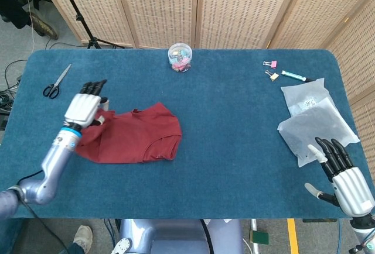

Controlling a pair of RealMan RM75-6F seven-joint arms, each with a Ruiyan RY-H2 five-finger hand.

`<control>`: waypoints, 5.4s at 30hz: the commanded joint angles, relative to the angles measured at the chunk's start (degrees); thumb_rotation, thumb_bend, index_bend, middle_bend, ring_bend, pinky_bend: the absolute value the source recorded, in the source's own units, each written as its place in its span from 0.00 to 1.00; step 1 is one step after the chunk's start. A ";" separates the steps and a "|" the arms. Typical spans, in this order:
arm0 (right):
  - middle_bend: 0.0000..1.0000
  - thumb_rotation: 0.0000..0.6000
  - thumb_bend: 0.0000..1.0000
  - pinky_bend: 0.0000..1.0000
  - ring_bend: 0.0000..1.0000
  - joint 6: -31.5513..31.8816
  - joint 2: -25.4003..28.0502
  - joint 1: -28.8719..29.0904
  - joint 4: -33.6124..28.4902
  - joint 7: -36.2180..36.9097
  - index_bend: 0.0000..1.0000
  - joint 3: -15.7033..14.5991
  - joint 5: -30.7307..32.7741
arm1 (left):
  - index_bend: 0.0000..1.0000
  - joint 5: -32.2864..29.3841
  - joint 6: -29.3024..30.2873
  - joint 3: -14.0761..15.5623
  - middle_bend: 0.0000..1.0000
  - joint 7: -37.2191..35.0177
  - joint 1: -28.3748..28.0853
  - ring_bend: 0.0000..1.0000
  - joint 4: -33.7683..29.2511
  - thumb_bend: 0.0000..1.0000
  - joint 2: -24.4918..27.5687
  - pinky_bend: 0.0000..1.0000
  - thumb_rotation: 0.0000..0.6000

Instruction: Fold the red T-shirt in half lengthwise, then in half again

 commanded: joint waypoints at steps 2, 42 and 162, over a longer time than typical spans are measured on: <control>0.00 1.00 0.00 0.00 0.00 0.04 0.20 0.00 0.04 0.53 0.00 0.17 0.27 | 0.73 -2.62 0.52 -0.43 0.00 3.81 -3.20 0.00 -0.10 0.56 -3.90 0.00 1.00; 0.00 1.00 0.00 0.00 0.00 -0.49 1.18 -0.07 0.29 3.90 0.00 0.89 1.84 | 0.06 -14.45 1.08 -1.54 0.00 15.05 -16.16 0.00 14.07 0.46 -24.46 0.00 1.00; 0.00 1.00 0.00 0.00 0.00 -2.12 0.37 0.47 -0.25 0.56 0.00 -0.04 0.70 | 0.73 -33.47 -2.21 -3.11 0.00 -0.80 -10.86 0.00 2.66 0.60 -11.21 0.00 1.00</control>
